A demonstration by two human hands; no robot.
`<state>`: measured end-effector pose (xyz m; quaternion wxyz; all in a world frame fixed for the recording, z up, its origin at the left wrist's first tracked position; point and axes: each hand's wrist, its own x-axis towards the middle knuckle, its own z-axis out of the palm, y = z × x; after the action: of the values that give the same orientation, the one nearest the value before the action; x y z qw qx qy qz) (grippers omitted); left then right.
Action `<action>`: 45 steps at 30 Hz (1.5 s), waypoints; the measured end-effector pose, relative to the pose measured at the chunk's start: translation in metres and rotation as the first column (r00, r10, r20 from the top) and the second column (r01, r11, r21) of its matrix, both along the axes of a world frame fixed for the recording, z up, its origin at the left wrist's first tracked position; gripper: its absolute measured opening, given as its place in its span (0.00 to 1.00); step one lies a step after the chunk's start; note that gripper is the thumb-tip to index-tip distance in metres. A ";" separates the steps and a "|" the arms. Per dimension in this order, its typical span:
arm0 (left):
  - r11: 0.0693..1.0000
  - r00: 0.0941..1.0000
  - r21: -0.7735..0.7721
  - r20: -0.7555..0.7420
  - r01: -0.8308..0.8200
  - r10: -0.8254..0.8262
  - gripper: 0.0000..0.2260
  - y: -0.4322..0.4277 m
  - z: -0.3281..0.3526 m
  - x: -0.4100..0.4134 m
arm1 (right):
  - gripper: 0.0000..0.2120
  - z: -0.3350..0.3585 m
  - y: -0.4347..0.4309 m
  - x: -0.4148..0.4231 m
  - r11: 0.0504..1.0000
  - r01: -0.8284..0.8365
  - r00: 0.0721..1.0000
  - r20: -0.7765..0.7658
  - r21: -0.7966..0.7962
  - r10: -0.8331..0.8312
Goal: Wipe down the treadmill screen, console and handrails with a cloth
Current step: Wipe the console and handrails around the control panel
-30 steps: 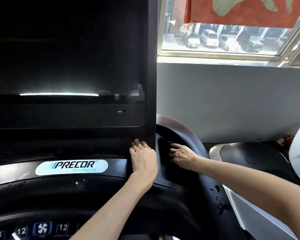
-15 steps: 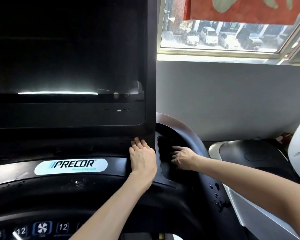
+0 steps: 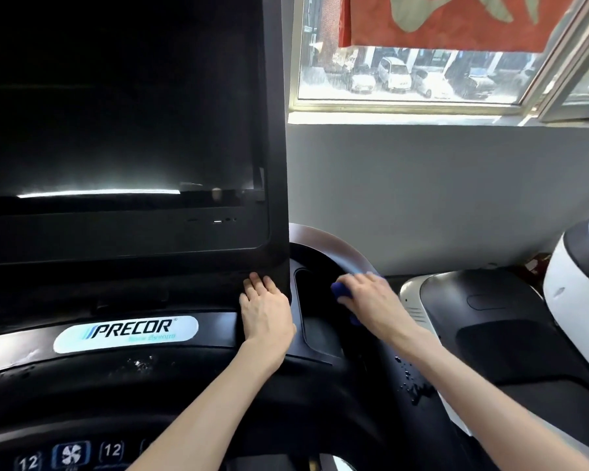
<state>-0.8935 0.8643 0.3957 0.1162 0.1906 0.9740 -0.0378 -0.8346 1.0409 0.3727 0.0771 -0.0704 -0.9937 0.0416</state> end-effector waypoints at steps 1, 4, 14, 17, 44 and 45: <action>1.000 1.000 0.012 0.003 -0.016 0.016 0.35 0.002 0.001 0.001 | 0.14 -0.004 0.004 0.009 0.997 0.080 0.980 -0.181 0.000 -0.079; 0.998 0.999 0.027 0.013 -0.053 0.053 0.33 0.008 0.005 0.001 | 0.22 -0.025 0.009 0.029 0.936 0.342 0.932 -0.094 -0.077 -0.349; 0.999 0.999 -0.019 -0.021 -0.046 0.046 0.34 0.009 0.001 0.002 | 0.19 -0.007 0.015 0.022 0.829 0.549 0.834 0.136 -0.106 -0.535; 0.998 0.998 -0.039 -0.038 -0.051 0.050 0.30 0.011 -0.001 0.000 | 0.23 -0.007 0.027 0.005 0.839 0.533 0.845 0.122 -0.109 -0.520; 0.994 0.995 -0.057 -0.050 -0.092 0.089 0.29 0.018 -0.012 -0.005 | 0.52 -0.022 0.025 -0.075 0.862 0.463 0.856 0.355 -0.207 -0.375; 0.994 0.995 -0.052 -0.046 -0.095 0.093 0.29 0.018 -0.013 -0.005 | 0.49 -0.026 0.026 -0.072 0.875 0.445 0.862 0.356 -0.190 -0.360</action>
<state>-0.8986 0.8822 0.3827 0.1018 0.1405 0.9828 -0.0627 -0.9069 1.0669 0.3471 -0.0829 -0.2935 -0.9412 0.1457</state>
